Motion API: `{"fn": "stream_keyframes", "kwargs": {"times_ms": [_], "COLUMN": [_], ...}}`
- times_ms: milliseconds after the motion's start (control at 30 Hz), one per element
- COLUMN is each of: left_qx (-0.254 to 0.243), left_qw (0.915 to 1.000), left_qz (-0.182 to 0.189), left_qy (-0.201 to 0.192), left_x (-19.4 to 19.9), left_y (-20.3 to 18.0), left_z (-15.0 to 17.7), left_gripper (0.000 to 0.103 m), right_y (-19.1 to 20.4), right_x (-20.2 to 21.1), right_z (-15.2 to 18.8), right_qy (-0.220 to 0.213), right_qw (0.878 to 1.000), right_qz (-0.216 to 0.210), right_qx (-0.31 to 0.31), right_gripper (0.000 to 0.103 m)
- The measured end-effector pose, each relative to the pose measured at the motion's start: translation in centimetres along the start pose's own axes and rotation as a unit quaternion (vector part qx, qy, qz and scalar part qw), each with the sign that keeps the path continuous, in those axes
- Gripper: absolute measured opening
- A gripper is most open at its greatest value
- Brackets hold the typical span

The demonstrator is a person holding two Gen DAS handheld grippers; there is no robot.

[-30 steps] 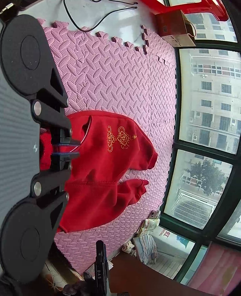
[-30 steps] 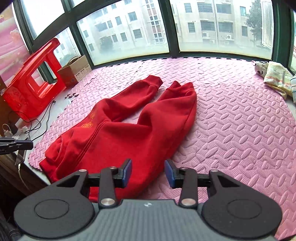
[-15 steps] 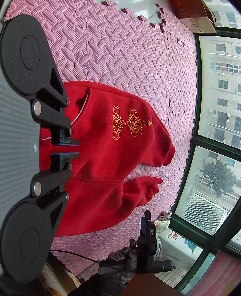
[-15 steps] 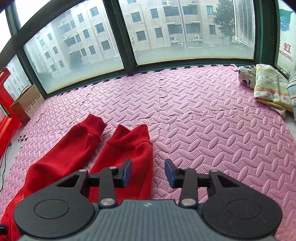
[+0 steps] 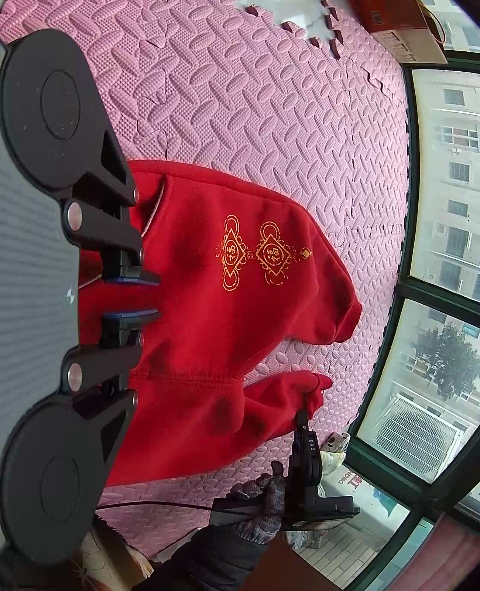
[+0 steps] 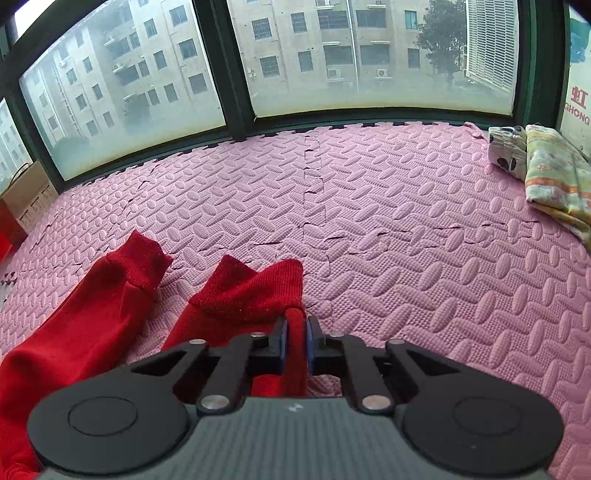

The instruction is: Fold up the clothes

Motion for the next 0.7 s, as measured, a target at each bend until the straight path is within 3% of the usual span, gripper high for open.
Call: {"fn": "stream_keyframes", "kwargs": {"times_ms": [133,233,333,500,600,700], "left_qx": [0.002,0.005,0.007,0.01,0.012,0.014], "left_qw": [1.0,0.9999,0.9999,0.9999,0.9999,0.9999], "left_qz": [0.004,0.008,0.009,0.009,0.006,0.001], "left_qy": [0.005,0.007,0.008,0.009,0.004,0.0], "left_x": [-0.3,-0.5,-0.5,-0.6,-0.4,-0.1], "left_y": [0.2,0.2,0.2,0.2,0.4,0.8], "left_z": [0.2,0.4,0.4,0.5,0.3,0.2], "left_gripper": [0.016,0.016,0.018,0.019,0.023,0.023], "right_y": [-1.9,-3.2,-2.0,2.4,4.2,5.8], "right_x": [0.3,0.4,1.3,-1.1,-3.0,-3.3], "right_z": [-0.4,-0.6,-1.2,0.0,0.9,0.6], "right_qy": [-0.004,-0.002,-0.02,0.027,0.05,0.038], "right_qw": [0.999,0.996,0.998,0.995,0.992,0.991], "right_qz": [0.053,0.084,0.053,-0.005,-0.013,-0.017], "right_qx": [0.005,0.011,0.034,0.094,0.114,0.13], "right_gripper": [0.01,0.022,0.023,0.025,0.03,0.031]}}
Point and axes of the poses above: each gripper's, at about its wrist camera, not at the fingertips, and x roughly against the way its jaws point, y to its left, z to its underside, the point moved 3 cm from there along -x, roughly the way its jaws point, and after that the axes turned 8 degrees about -y, right-handed, at the moved point
